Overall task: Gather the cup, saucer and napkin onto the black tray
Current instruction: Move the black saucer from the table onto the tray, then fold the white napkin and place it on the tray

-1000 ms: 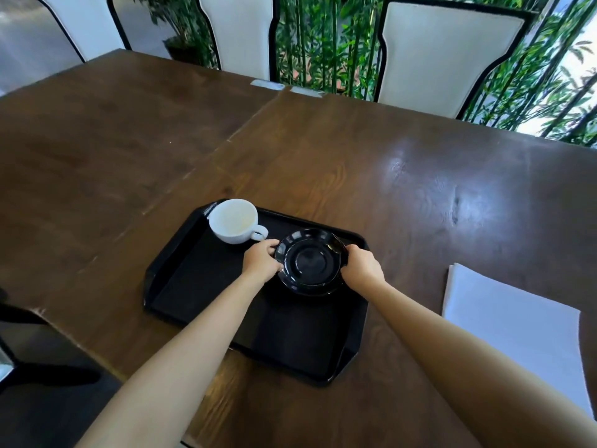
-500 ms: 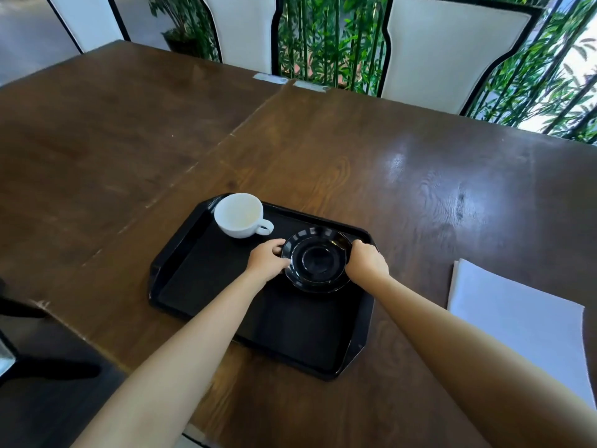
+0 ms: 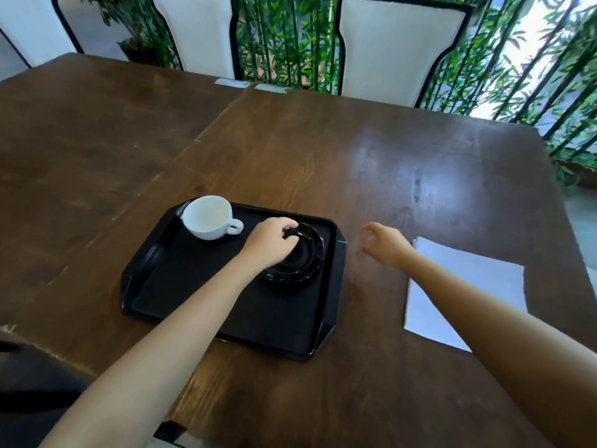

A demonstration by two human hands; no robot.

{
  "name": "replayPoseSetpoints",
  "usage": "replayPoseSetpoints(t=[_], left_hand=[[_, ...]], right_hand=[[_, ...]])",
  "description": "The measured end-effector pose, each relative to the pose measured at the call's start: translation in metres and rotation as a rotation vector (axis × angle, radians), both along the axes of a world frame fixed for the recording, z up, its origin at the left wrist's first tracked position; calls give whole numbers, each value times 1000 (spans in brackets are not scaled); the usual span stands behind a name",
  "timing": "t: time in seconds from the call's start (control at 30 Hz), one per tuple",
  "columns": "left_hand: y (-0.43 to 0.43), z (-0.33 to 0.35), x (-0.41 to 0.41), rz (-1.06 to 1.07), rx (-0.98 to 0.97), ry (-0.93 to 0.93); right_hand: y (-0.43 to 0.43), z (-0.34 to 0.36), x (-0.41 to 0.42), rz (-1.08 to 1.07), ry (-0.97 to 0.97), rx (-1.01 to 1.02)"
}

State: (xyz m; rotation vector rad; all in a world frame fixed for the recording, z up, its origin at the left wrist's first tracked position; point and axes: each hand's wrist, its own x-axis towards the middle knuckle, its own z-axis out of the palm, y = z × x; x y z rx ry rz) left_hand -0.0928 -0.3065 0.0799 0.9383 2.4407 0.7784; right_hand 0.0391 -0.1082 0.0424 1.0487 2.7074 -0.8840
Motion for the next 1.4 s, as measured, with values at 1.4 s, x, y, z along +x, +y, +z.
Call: replayPoseSetpoints(t=[1.4], left_hand=[[147, -31, 168, -464, 1, -72]], right_hand=[[99, 1, 278, -20, -108, 16]])
